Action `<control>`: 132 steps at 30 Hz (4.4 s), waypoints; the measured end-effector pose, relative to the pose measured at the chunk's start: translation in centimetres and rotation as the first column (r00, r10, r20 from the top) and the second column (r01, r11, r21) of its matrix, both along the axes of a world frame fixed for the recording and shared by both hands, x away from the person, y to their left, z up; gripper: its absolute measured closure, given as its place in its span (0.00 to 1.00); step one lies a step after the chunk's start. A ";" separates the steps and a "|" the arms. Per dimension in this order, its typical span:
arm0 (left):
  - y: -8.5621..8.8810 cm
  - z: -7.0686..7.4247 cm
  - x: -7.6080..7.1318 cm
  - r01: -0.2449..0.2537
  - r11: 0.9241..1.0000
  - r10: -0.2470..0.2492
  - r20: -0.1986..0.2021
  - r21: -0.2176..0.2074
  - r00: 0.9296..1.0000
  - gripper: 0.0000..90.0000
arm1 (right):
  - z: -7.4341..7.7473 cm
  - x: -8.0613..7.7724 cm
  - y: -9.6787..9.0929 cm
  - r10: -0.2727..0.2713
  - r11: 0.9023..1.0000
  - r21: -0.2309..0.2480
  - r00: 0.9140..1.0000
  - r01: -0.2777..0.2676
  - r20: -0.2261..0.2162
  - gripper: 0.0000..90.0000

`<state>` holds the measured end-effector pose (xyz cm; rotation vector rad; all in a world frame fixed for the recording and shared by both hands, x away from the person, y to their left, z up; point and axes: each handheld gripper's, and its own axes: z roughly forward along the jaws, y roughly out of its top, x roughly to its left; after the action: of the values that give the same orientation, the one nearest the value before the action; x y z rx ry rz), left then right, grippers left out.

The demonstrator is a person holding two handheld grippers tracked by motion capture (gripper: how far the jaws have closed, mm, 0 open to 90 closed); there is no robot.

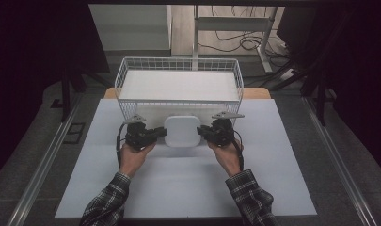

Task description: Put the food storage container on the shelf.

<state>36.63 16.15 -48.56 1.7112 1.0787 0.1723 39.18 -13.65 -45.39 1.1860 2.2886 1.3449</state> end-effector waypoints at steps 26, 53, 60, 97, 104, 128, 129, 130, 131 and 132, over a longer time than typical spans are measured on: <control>-2.0 -1.0 2.6 -0.103 0.980 0.085 0.108 0.172 0.990 0.77 | -2.0 2.8 1.3 -0.022 0.996 -0.079 0.998 0.027 0.067 0.77; -0.4 0.4 -1.6 -0.115 0.972 0.081 0.169 0.206 0.982 0.20 | 0.1 0.8 0.7 0.037 0.996 -0.087 0.989 -0.024 0.144 0.97; 2.7 -0.6 -6.3 -0.113 0.979 0.085 0.164 0.168 0.983 0.11 | 0.2 -1.1 0.7 0.092 0.994 -0.075 0.987 -0.083 0.133 0.99; 5.6 -3.2 -16.4 -0.108 0.961 0.055 0.209 0.254 0.976 0.01 | -4.4 1.0 5.9 0.147 0.976 -0.175 0.985 -0.130 0.087 0.99; 5.4 -3.4 -16.3 -0.109 0.954 0.047 0.221 0.278 0.974 0.01 | -4.3 2.5 6.3 0.130 0.976 -0.189 0.987 -0.111 0.093 0.99; 5.3 -3.4 -16.2 -0.122 0.948 0.059 0.217 0.292 0.975 0.01 | -4.9 4.8 6.9 0.093 0.978 -0.192 0.994 -0.080 0.062 0.85; 5.3 -3.4 -16.1 -0.120 0.950 0.057 0.216 0.290 0.975 0.01 | -4.8 4.7 6.8 0.095 0.977 -0.198 0.993 -0.080 0.068 0.81; 5.3 -3.4 -16.1 -0.116 0.951 0.055 0.213 0.287 0.975 0.01 | -4.8 4.6 6.9 0.102 0.977 -0.194 0.992 -0.087 0.068 0.75; 5.3 -3.4 -16.1 -0.115 0.951 0.053 0.212 0.288 0.976 0.01 | -4.7 4.5 6.9 0.115 0.976 -0.192 0.992 -0.102 0.057 0.69; 5.3 -3.5 -16.1 -0.113 0.950 0.052 0.209 0.290 0.976 0.01 | -4.7 4.3 7.0 0.123 0.973 -0.202 0.991 -0.108 0.062 0.64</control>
<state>20.54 21.41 -52.01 1.8715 1.0128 0.5763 43.50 -6.67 -50.09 0.9386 2.4047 1.1439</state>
